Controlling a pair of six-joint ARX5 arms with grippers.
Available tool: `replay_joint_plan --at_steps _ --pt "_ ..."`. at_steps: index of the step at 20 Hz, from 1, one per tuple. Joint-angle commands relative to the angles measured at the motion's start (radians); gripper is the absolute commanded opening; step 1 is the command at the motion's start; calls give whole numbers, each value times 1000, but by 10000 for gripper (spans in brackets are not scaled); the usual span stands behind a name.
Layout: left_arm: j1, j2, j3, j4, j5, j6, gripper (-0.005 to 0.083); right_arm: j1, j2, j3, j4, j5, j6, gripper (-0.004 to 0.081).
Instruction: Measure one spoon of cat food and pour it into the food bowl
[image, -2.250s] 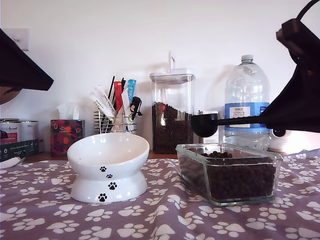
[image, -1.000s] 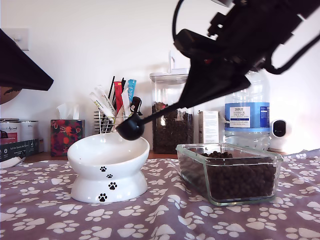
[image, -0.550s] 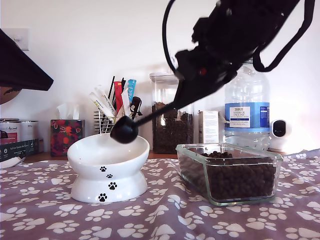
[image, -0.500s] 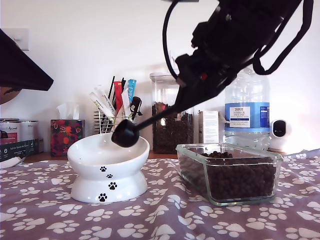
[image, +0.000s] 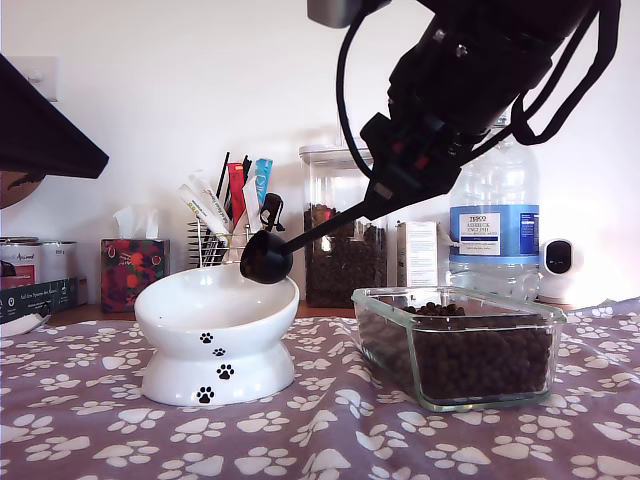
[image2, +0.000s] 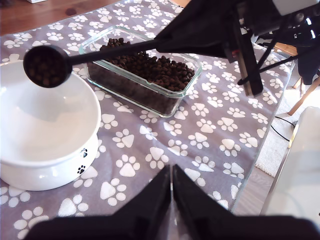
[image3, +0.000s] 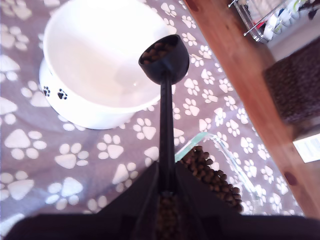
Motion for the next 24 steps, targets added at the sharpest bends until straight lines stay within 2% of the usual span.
replay_joint_plan --at_steps 1,5,8,16,20,24 --pt "-4 -2 -16 4 3 -2 -19 23 4 17 14 15 -51 -13" --pt "-4 -2 -16 4 6 -2 -19 60 6 17 49 33 -146 -13" --pt "-4 -2 -16 4 21 -2 -19 80 6 17 58 61 -262 -13" --pt "-4 -2 -16 4 28 -5 -19 88 93 17 119 146 -443 -13" --pt "-4 -2 -16 3 31 -5 -19 108 118 17 178 218 -632 -13" --pt "-4 -2 -16 4 50 -6 -19 125 119 17 190 244 -848 -13"
